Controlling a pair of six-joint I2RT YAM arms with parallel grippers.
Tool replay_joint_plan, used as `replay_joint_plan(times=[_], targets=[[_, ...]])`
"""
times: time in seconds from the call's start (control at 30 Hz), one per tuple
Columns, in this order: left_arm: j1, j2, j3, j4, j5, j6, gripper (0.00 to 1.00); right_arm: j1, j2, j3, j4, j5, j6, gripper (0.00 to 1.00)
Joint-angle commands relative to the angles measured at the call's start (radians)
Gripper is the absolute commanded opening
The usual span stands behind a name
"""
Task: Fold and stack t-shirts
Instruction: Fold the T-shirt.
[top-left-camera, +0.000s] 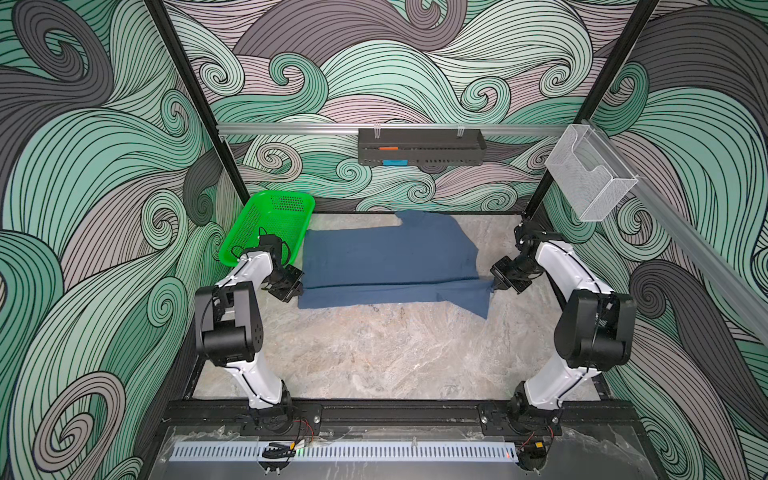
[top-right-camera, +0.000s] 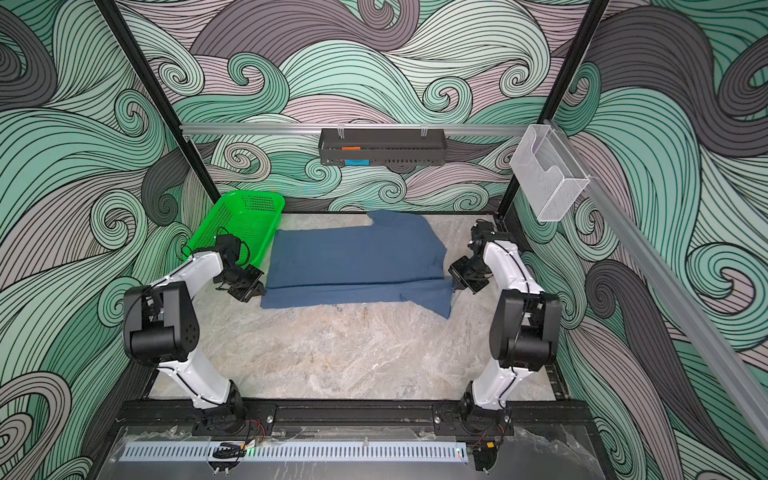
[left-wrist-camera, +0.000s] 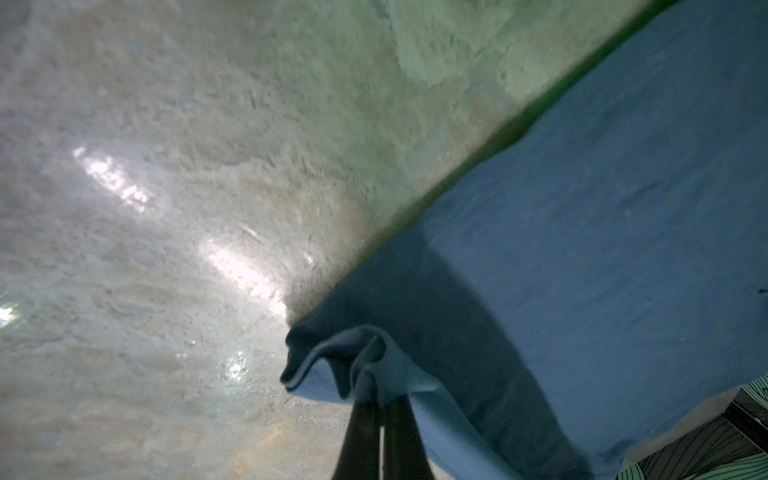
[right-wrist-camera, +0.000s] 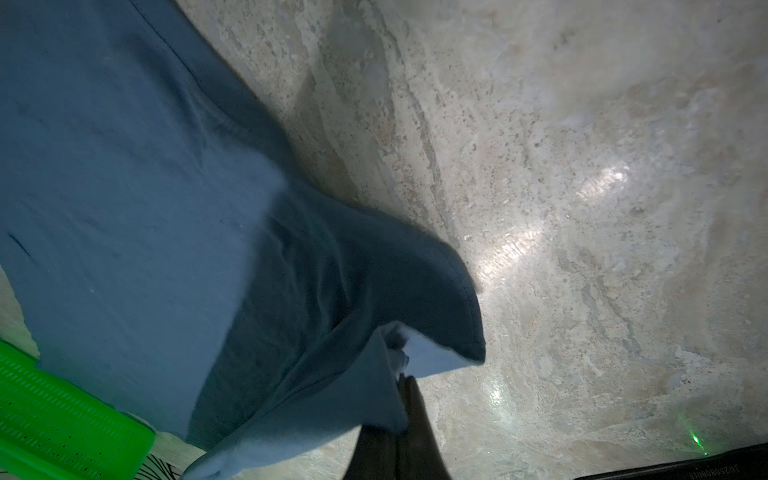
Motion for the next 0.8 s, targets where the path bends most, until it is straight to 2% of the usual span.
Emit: replay_joint_plan(times=[0.0, 0.4, 0.77], targets=[[0.013, 0.076, 0.077, 0.008, -0.012, 0.006, 0.00, 0.005, 0.058, 0.056, 0.013, 0.016, 0.021, 0.00], [0.011, 0.269, 0.279, -0.029, 0.018, 0.015, 0.00, 0.016, 0.231, 0.229, -0.002, 0.017, 0.034, 0.00], [0.001, 0.250, 0.328, -0.056, 0.007, 0.018, 0.00, 0.037, 0.280, 0.351, -0.027, 0.037, 0.018, 0.00]])
